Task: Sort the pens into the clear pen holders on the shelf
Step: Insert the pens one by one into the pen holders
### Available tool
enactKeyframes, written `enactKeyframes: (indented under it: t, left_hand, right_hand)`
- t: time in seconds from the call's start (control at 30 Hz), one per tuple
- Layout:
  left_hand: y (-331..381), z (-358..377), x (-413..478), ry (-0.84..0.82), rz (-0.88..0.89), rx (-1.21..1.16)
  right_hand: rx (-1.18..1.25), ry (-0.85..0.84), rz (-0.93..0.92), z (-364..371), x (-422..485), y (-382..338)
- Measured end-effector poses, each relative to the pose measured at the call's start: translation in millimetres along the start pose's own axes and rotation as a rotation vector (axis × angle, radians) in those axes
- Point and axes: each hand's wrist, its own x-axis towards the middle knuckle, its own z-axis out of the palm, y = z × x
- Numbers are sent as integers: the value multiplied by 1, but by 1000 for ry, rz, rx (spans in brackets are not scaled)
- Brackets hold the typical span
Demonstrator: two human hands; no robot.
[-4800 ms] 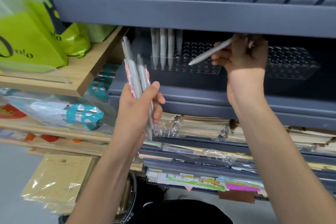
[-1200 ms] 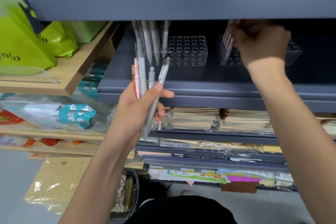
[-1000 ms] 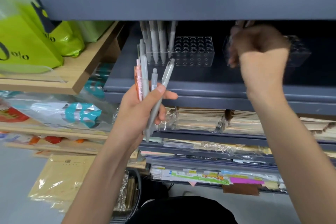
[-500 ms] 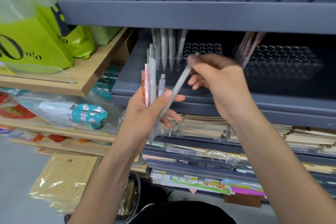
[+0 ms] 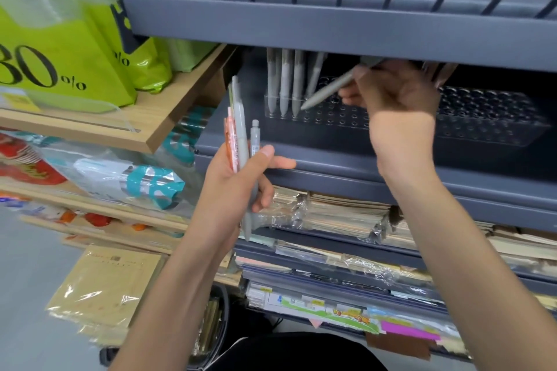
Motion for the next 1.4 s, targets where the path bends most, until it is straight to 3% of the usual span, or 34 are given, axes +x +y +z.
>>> enactKeyframes:
  t: [0.2,0.47,0.67,1.4]
  left_hand:
    - [3,-5,-4,17,-25,-3]
    - [5,-11,-5,35,-63,-10]
    - [1,-15,-10,-46,-109,-32]
    - [6,-41,-20,-77,-163,-54]
  right_hand:
    - [-316,44,-145,10,12,10]
    - [-720,45,-181,28,20,13]
    - [-774,58,-27,37,28,13]
    - [-939,-12,-131,47,30,21]
